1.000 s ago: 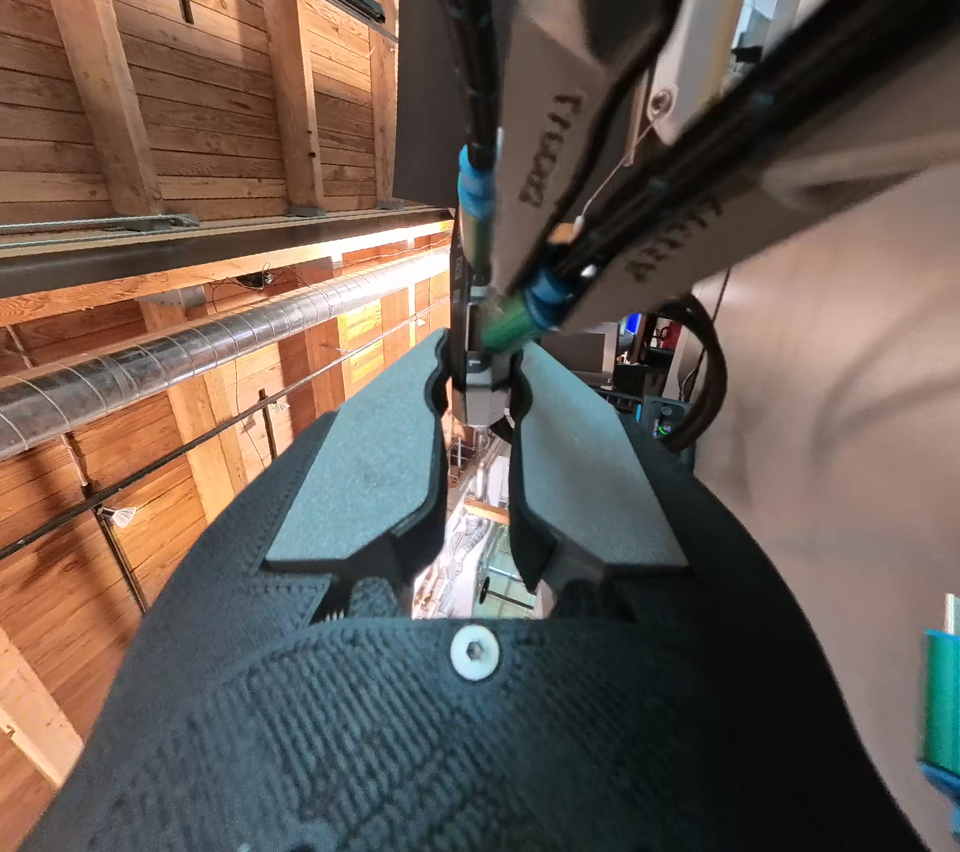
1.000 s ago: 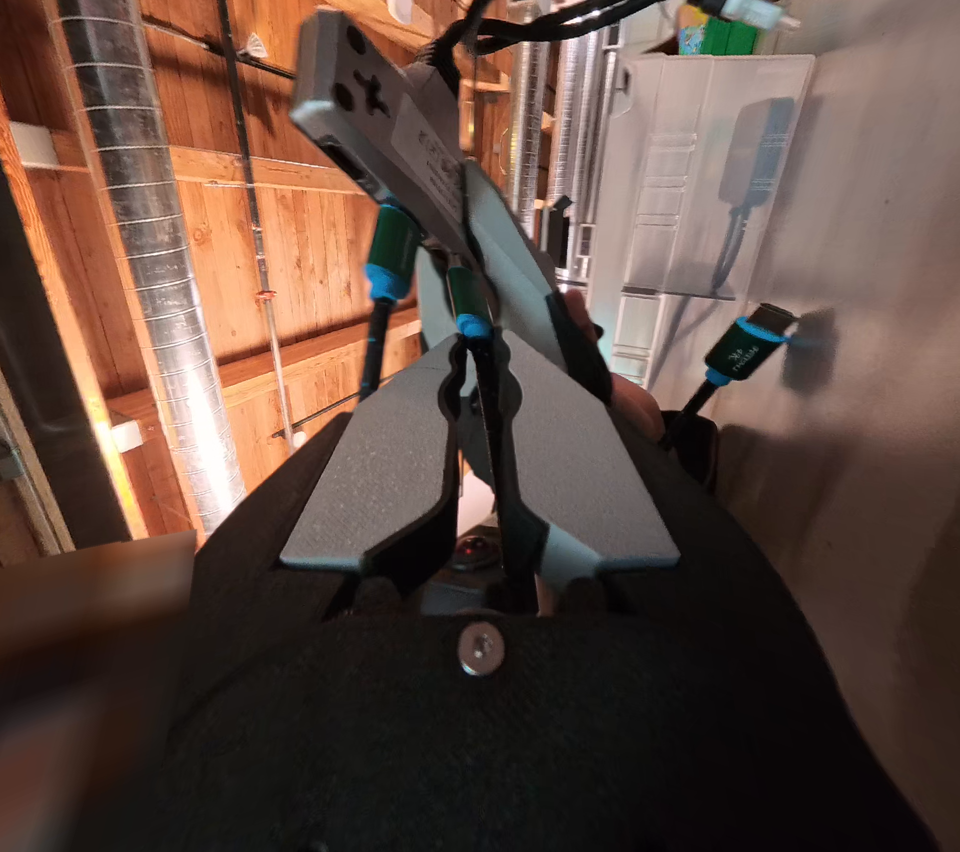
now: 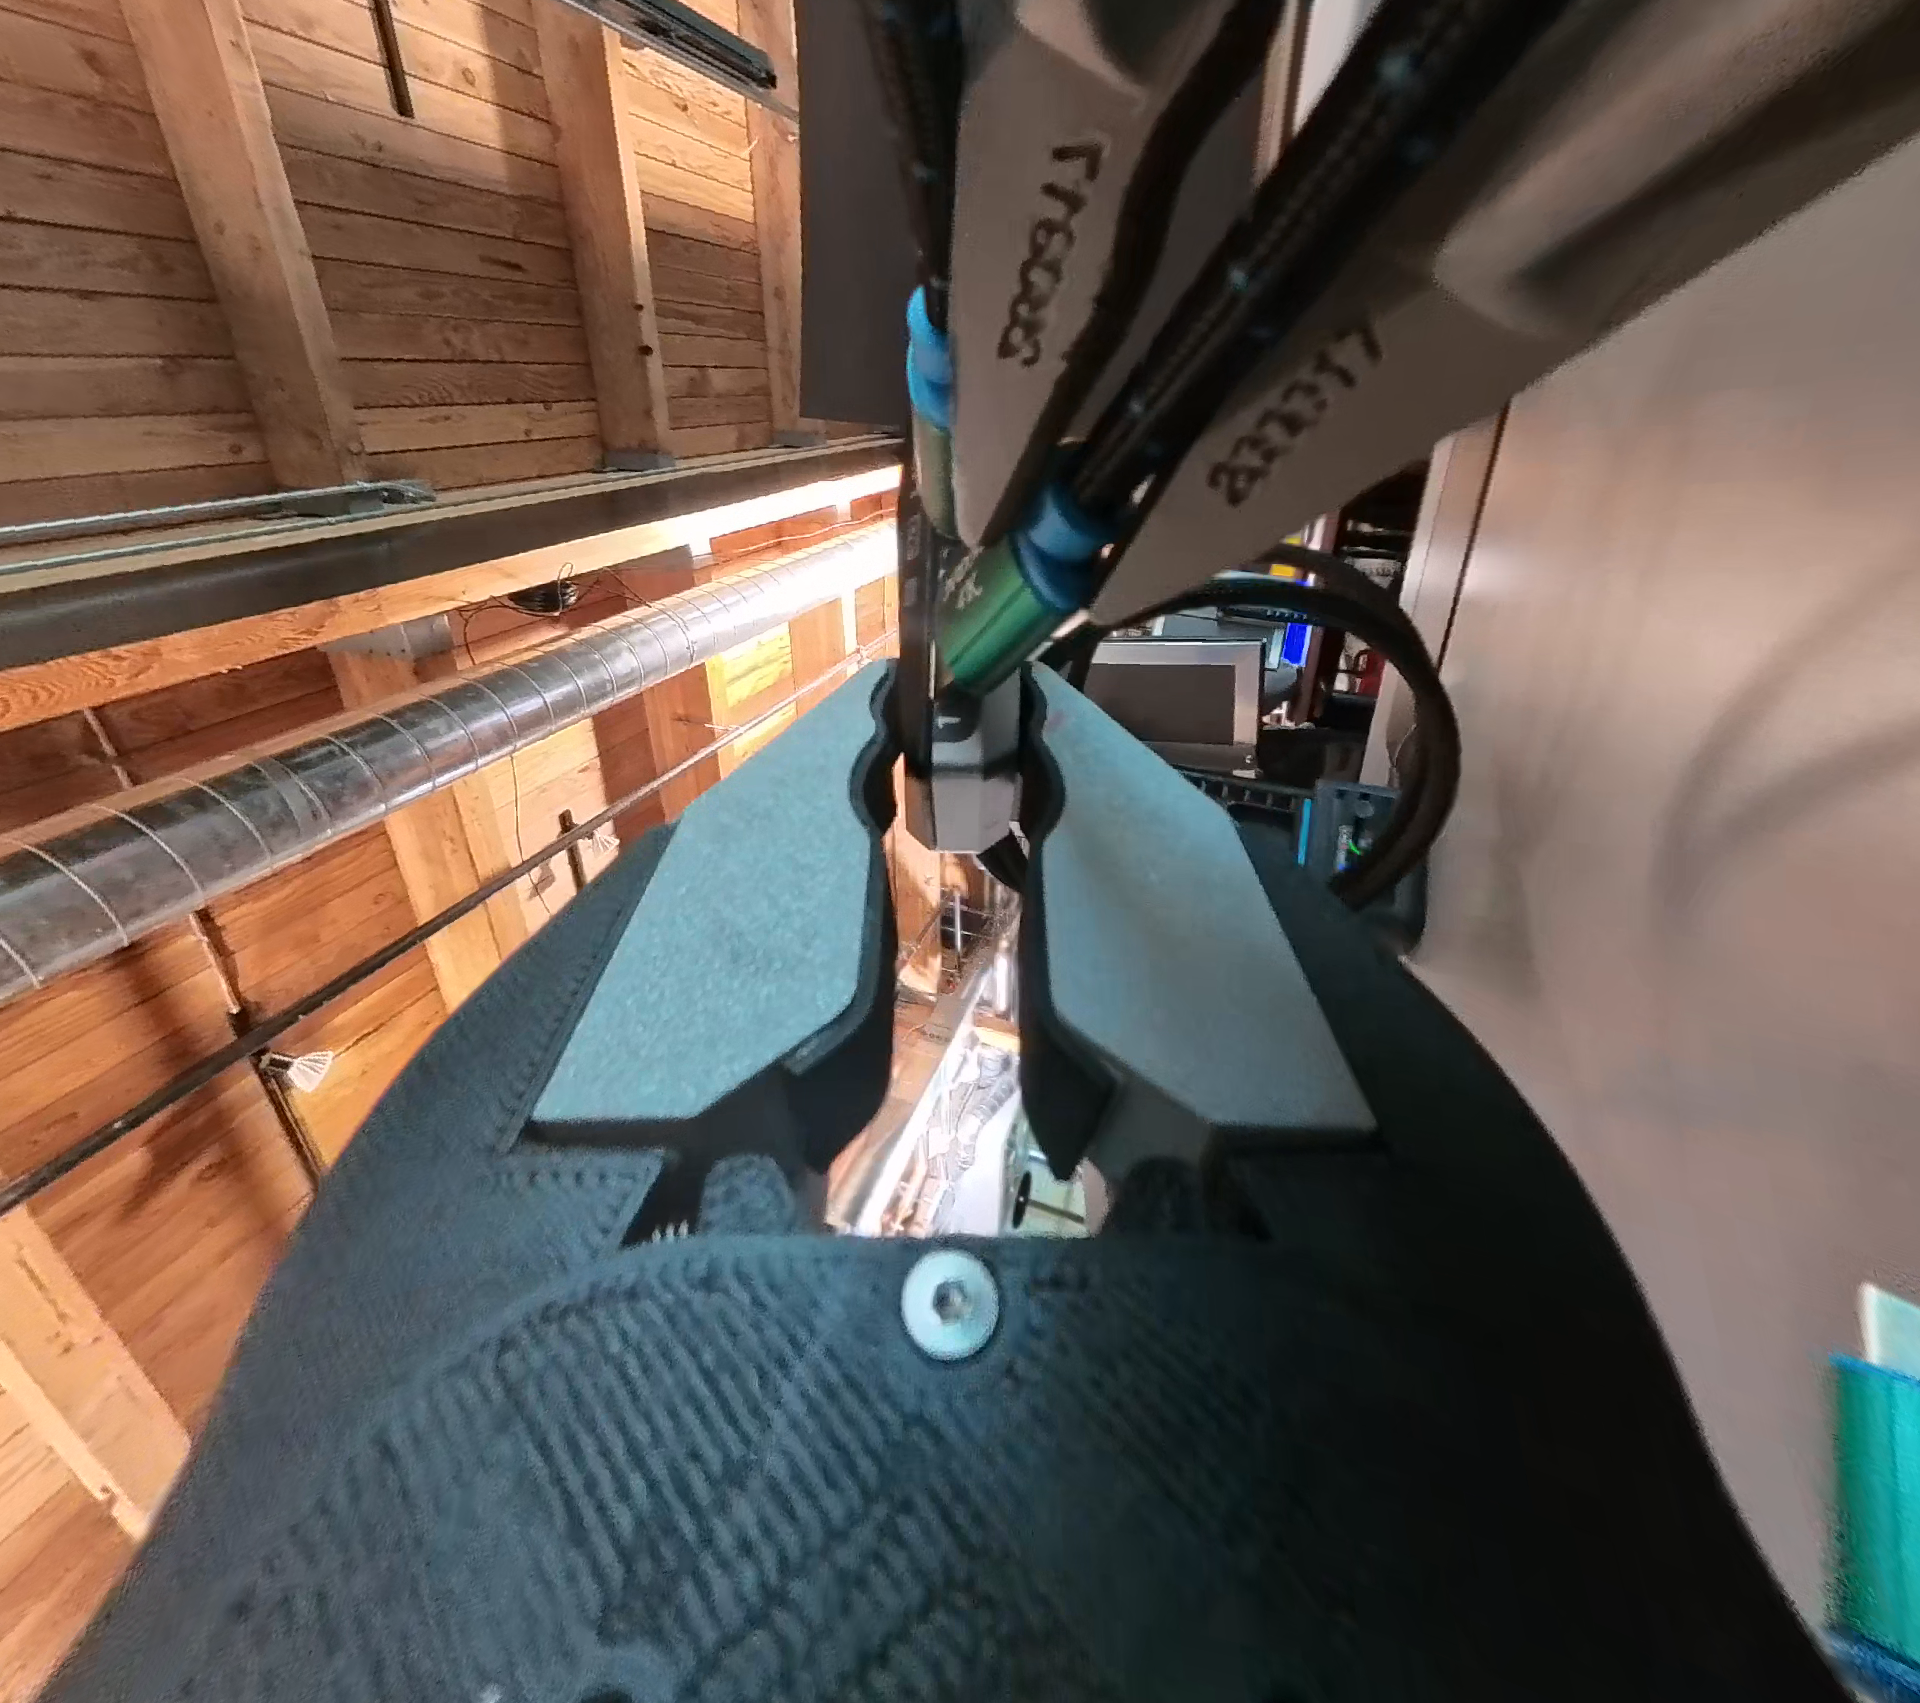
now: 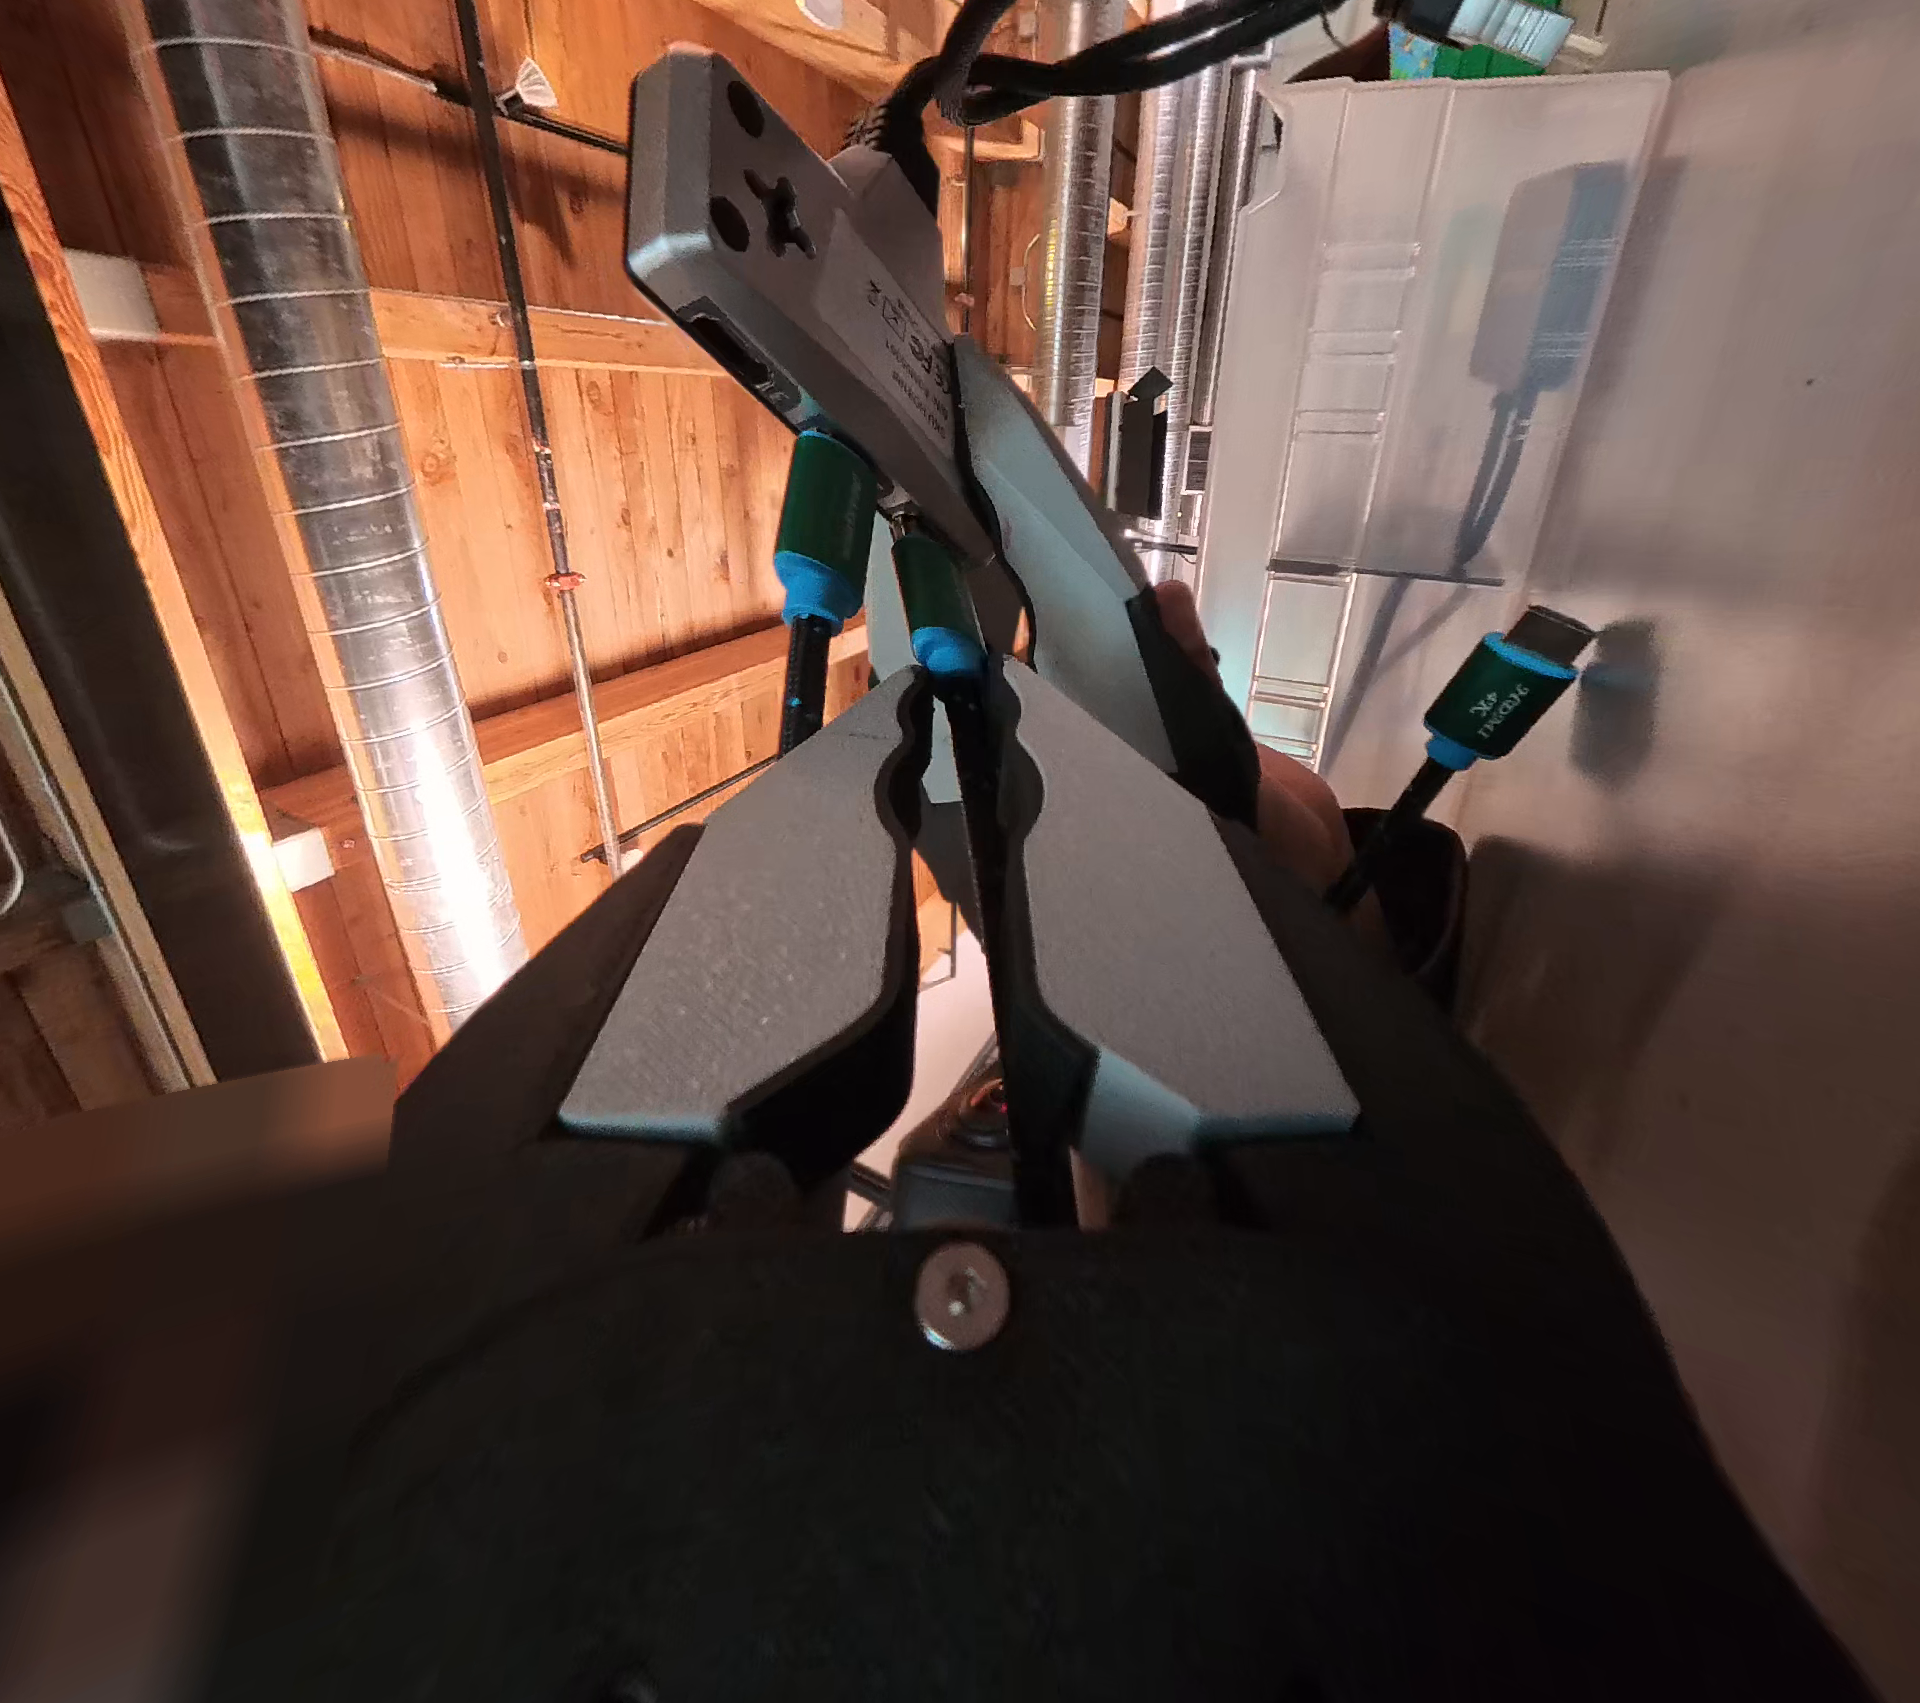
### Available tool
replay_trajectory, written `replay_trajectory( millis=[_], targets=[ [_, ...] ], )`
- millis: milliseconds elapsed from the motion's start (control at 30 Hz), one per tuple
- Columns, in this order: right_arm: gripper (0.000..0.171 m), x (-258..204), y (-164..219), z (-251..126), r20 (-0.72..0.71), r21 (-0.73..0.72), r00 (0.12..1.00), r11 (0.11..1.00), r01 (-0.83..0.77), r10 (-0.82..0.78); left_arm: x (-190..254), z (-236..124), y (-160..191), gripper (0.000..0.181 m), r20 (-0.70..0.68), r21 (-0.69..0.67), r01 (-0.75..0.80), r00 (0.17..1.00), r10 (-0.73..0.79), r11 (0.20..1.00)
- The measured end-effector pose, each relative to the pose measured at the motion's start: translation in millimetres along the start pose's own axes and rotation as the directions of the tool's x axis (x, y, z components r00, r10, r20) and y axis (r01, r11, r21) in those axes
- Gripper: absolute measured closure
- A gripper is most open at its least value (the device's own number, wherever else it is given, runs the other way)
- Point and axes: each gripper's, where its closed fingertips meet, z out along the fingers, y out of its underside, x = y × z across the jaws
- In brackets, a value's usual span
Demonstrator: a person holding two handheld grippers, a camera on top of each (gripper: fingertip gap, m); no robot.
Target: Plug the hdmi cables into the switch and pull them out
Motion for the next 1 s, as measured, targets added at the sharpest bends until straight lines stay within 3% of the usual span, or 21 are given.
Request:
replay_trajectory(
  millis=[500, 733, 1000],
  targets=[
    [0.165, -7.6, 11.8, 8.6, 0.010, -0.054, 1.000, 0.998, 0.013, -0.012, -22.2, -7.9, 4.3, 0.164, 0.109, -0.008, -0.075, 0.991, 0.075, 0.997],
    [0.165, -7.0, 21.6, 9.4, 0.056, -0.090, 0.988, 0.987, -0.136, 0.142, -25.3, -15.3, 3.8, 0.164, 0.146, 0.025, -0.137, 0.980, 0.132, 0.990],
    [0.165, -11.2, 29.9, 18.1, 0.051, -0.138, 0.984, 0.977, -0.160, 0.169, -41.1, -21.5, 10.0, 0.164, 0.210, 0.040, -0.160, 0.966, 0.148, 0.986]
  ],
)
